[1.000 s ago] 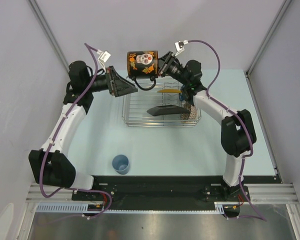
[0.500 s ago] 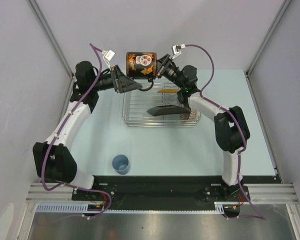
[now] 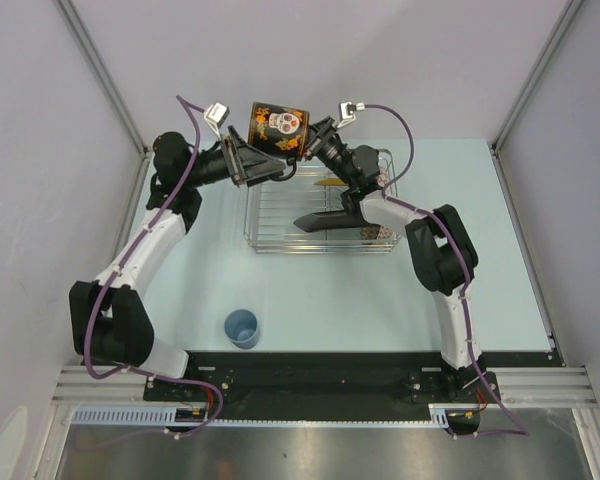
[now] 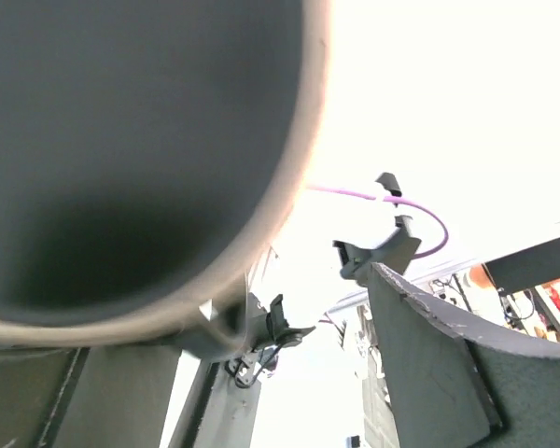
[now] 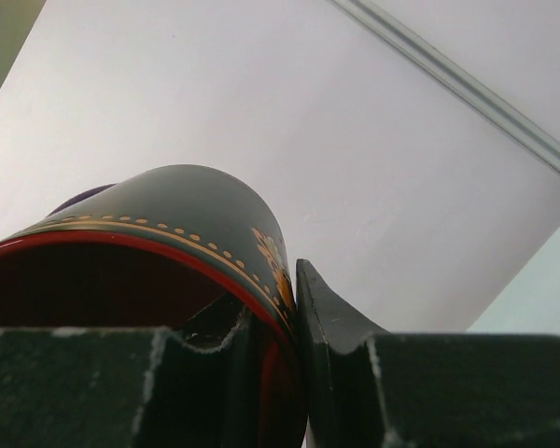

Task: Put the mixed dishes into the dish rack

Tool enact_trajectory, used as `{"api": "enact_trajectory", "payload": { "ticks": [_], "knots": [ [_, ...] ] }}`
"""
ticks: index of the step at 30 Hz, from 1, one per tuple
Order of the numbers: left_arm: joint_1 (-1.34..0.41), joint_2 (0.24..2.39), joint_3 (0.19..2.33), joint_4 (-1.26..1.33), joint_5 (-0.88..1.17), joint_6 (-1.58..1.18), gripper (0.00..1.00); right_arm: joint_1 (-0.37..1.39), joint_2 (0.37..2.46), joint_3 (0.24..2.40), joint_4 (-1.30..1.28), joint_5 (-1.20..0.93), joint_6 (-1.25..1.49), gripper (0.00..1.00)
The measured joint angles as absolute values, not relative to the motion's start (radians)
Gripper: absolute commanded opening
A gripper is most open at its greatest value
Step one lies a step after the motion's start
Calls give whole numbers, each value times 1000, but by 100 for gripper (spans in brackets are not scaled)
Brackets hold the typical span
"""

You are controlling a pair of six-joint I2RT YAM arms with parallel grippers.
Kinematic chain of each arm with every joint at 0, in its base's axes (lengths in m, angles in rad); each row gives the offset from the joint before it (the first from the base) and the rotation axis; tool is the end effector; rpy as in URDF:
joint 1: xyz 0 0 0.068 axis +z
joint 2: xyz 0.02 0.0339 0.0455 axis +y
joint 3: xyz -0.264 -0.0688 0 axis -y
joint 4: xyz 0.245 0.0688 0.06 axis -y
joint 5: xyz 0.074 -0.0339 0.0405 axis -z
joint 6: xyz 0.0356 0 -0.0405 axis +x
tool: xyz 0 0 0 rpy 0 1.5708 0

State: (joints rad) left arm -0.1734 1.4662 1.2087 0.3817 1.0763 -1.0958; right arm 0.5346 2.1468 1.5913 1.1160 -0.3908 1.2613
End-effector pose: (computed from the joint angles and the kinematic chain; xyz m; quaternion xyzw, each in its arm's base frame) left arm 0.3244 -0.0886 0.3829 0.0912 0.6799 -0.6548 0.3172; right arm 0.4183 0.2634 0.3135 0.0099 0.5041 0.7299 0.4615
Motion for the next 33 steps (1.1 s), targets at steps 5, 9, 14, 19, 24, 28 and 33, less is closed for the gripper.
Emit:
{"api": "enact_trajectory", "payload": {
  "ticks": [5, 9, 14, 19, 24, 28, 33],
  "knots": [
    [-183, 1472, 1198, 439, 1051, -1154, 77, 542, 2194, 1620, 1134, -365, 1301, 0],
    [-186, 1474, 1198, 459, 1040, -1163, 77, 544, 2202, 1639, 1134, -358, 1309, 0],
    [-196, 1474, 1198, 475, 1032, -1158, 76, 545, 2202, 1656, 1127, -348, 1300, 0],
    [-196, 1474, 1198, 431, 1023, -1114, 76, 545, 2202, 1656, 1108, -349, 1279, 0],
    [-196, 1474, 1198, 377, 1016, -1069, 76, 543, 2202, 1663, 1067, -371, 1259, 0],
    [-196, 1474, 1198, 342, 1006, -1044, 69, 539, 2202, 1691, 1009, -402, 1231, 0],
    [-196, 1474, 1199, 327, 997, -1031, 57, 535, 2202, 1735, 954, -435, 1199, 0]
  ]
}}
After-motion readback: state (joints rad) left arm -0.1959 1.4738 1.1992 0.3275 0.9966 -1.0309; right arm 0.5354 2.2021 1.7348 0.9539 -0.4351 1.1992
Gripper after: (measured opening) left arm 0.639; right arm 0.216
